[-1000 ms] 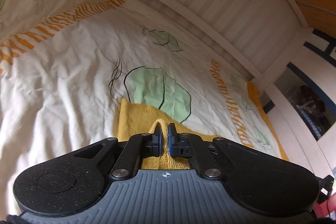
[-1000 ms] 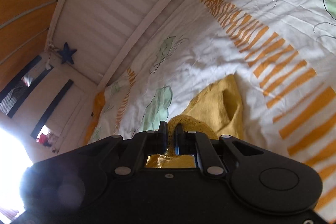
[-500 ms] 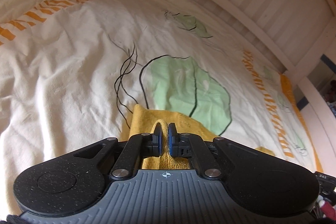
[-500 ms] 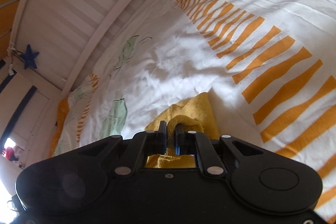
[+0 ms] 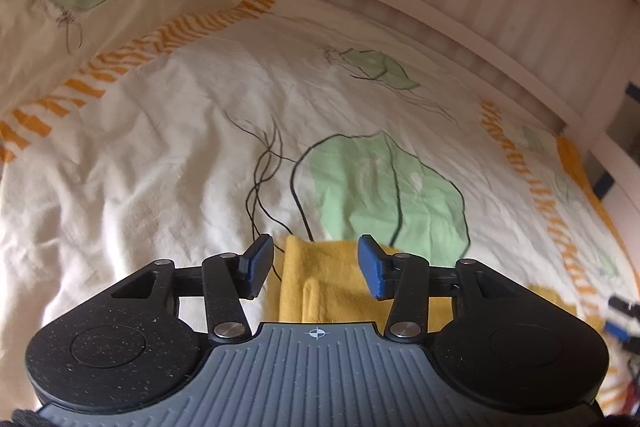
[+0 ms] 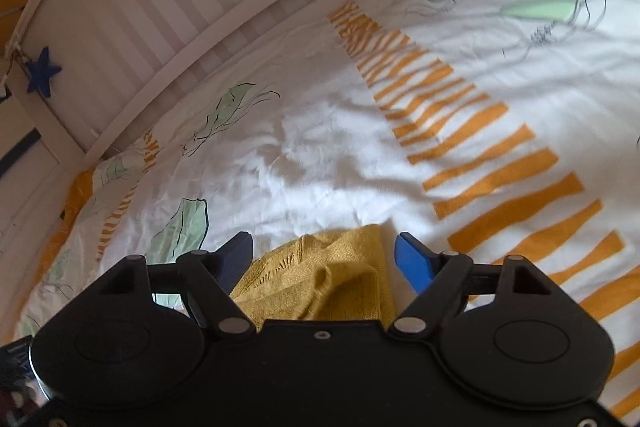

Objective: Fold small clothes

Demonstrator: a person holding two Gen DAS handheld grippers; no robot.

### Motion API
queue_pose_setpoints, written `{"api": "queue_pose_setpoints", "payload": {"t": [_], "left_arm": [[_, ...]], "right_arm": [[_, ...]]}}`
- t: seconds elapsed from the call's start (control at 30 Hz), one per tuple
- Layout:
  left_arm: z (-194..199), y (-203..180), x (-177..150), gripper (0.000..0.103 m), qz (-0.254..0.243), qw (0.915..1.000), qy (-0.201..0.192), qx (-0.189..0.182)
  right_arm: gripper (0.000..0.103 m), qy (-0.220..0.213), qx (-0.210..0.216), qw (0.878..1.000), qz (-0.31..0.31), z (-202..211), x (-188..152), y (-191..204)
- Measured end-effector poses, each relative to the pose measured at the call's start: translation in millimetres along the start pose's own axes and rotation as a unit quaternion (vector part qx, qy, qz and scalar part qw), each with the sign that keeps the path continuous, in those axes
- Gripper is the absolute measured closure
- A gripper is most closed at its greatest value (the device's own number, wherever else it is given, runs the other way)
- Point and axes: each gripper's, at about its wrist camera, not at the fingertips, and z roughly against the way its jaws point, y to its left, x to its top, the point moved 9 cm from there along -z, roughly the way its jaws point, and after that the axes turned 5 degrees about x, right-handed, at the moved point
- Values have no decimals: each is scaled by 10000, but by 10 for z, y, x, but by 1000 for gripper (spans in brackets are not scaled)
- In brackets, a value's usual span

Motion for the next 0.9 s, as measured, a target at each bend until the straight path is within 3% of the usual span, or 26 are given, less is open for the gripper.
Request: {"api": "queue_pose_setpoints", "payload": {"t": [0.07, 0.33, 0.6, 0.8, 0.9], "left_arm": [[74, -110, -104, 48, -332, 9994, 72, -17], [105, -522, -680, 48, -1599, 9861, 430, -134], [-218, -595, -839, 48, -1841, 9791, 863, -93], [-490, -565, -698, 48, -1733, 9801, 972, -17], [-611, -552, -587, 48, -1680, 9812, 943, 49]], "right_arm": [[22, 32, 23, 9997, 244, 80, -20, 118], [22, 781, -104, 9841, 1593, 102, -583, 632], [22, 1275, -170, 9634, 2352, -164, -958, 893], [18, 1568, -430, 9498, 2673, -495, -1011, 885], [16, 1534, -509, 9499, 2674, -653, -918, 867]]}}
